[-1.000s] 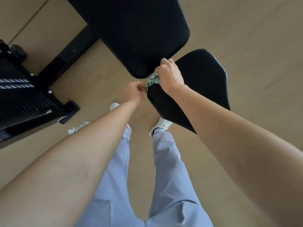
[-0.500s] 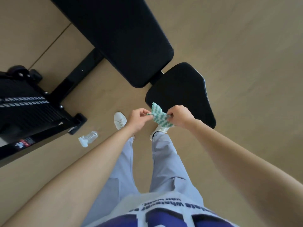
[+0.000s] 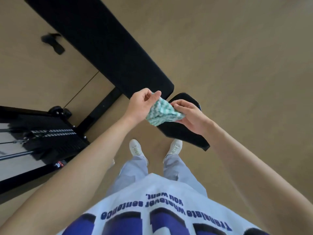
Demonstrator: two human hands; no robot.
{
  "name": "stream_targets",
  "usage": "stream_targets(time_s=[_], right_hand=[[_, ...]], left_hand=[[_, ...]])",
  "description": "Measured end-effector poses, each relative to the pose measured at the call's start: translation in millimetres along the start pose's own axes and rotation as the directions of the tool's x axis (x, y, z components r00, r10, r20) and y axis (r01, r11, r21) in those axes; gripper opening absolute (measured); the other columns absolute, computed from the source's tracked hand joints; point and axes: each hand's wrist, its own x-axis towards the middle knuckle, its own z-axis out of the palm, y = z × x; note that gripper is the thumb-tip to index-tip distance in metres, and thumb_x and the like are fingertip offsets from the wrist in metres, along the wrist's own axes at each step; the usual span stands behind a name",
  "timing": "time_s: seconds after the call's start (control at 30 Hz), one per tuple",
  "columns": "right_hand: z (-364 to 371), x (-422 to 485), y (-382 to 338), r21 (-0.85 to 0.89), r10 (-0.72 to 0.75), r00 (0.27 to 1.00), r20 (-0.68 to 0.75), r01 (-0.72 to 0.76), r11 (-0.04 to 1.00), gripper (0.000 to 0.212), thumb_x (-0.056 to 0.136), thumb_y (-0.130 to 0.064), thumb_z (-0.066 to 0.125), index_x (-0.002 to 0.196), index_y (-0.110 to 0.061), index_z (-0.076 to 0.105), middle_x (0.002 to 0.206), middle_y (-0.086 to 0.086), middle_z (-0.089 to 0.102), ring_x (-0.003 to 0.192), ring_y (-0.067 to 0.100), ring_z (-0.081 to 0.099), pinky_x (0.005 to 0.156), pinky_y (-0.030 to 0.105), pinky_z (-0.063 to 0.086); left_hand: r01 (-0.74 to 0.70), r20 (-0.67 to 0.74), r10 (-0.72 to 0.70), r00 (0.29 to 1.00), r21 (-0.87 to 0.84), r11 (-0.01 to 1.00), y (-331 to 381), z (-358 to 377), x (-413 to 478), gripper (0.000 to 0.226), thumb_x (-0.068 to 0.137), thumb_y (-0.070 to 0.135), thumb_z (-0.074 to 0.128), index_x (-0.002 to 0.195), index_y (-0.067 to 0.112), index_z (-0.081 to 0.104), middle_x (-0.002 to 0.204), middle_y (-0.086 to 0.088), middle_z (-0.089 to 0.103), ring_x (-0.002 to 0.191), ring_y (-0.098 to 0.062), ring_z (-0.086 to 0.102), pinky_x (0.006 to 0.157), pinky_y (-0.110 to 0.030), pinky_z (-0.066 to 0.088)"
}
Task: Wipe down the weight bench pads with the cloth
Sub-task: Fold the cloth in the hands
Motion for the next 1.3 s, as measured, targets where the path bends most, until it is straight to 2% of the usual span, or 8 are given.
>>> stream_targets(time_s=[0.2,0.33,0.57,0.7,0.93,1.03,1.17,1.3], right_hand=[[36.5,-21.8,-34.3,-0.062,-0.08,0.994,0.077,0.085,0.994,0.056,0.09,-0.022,0.076,0.14,-0.017,0.05,0.123,0.008,0.062,0.109,0.023,0.069,0.099,0.047,0.057],[61.2,-24.0,-43.4,-0.179,-0.238,0.97,-0.044,0.227,0.957,0.038,0.092,-0.007,0.075,0.126,-0.011,0.059,0.114,0.008,0.069,0.098,0.023,0.072,0.088,0.045,0.06],[104.0,-29.7,-66.2,-0.018,-0.092,0.995,-0.022,0.092,0.996,0.021,0.099,-0.009,0.052,0.093,-0.014,0.071,0.092,0.005,0.072,0.084,0.021,0.068,0.09,0.043,0.053],[129.4,-30.0,-67.5,0.03,-0.02,0.996,-0.082,0.023,0.999,0.021,0.096,-0.008,0.05,0.098,-0.008,0.071,0.099,0.011,0.072,0.088,0.027,0.07,0.082,0.041,0.058],[168.3,-25.8,-48.2,-0.051,0.083,0.996,0.016,-0.082,0.995,0.049,0.1,-0.044,0.062,0.128,-0.004,0.065,0.125,0.017,0.072,0.115,0.034,0.07,0.098,0.05,0.057],[179.2,-28.4,-46.6,-0.075,0.043,0.994,0.097,-0.035,0.997,0.038,0.099,-0.018,0.066,0.131,0.0,0.059,0.131,0.023,0.067,0.115,0.036,0.069,0.096,0.047,0.057],[174.3,-29.1,-51.2,-0.065,0.079,0.968,0.24,-0.065,0.996,0.039,0.097,0.008,0.048,0.134,-0.003,0.057,0.122,0.018,0.07,0.109,0.031,0.07,0.089,0.043,0.058],[165.8,-25.0,-63.1,-0.039,0.184,0.975,0.123,-0.181,0.983,0.04,0.101,0.007,0.038,0.133,0.002,0.059,0.126,0.021,0.069,0.109,0.032,0.072,0.089,0.044,0.062]], left_hand=[[0.246,0.026,-0.256,0.966,-0.381,0.891,39.6,-20.8,-21.5,0.042,0.097,0.043,0.063,0.112,0.004,0.063,0.103,-0.011,0.075,0.091,-0.022,0.074,0.082,-0.039,0.062],[0.327,0.134,-0.302,0.944,-0.505,0.799,50.4,-37.8,-33.4,0.054,0.097,0.046,0.061,0.129,0.003,0.063,0.122,-0.015,0.072,0.11,-0.029,0.071,0.099,-0.041,0.057],[0.258,0.129,-0.225,0.966,-0.384,0.887,46.7,-77.3,-55.1,0.032,0.085,0.019,0.079,0.114,0.007,0.073,0.112,-0.011,0.077,0.102,-0.025,0.071,0.097,-0.041,0.051],[0.241,0.006,-0.26,0.966,-0.396,0.886,42.9,-96.5,-66.6,0.011,0.095,0.026,0.069,0.095,0.016,0.073,0.088,0.003,0.078,0.081,-0.011,0.072,0.071,-0.024,0.055],[0.302,0.007,-0.322,0.947,-0.367,0.88,26.7,-115.2,-91.0,0.061,0.094,0.068,0.046,0.107,0.016,0.075,0.101,0.002,0.079,0.095,-0.013,0.075,0.072,-0.023,0.055],[0.258,0.052,-0.258,0.965,-0.387,0.885,22.3,-125.1,-100.3,0.067,0.086,0.072,0.05,0.112,0.016,0.074,0.104,0.001,0.079,0.094,-0.012,0.075,0.071,-0.021,0.056],[0.163,0.043,-0.161,0.986,-0.432,0.887,12.2,-142.8,-110.4,0.034,0.092,0.023,0.073,0.116,0.0,0.069,0.105,-0.01,0.077,0.091,-0.019,0.073,0.071,-0.022,0.057],[0.109,-0.109,-0.188,0.976,-0.504,0.857,14.4,-149.9,-120.2,0.041,0.086,0.028,0.078,0.112,-0.001,0.069,0.102,-0.011,0.076,0.09,-0.024,0.071,0.085,-0.038,0.055]])
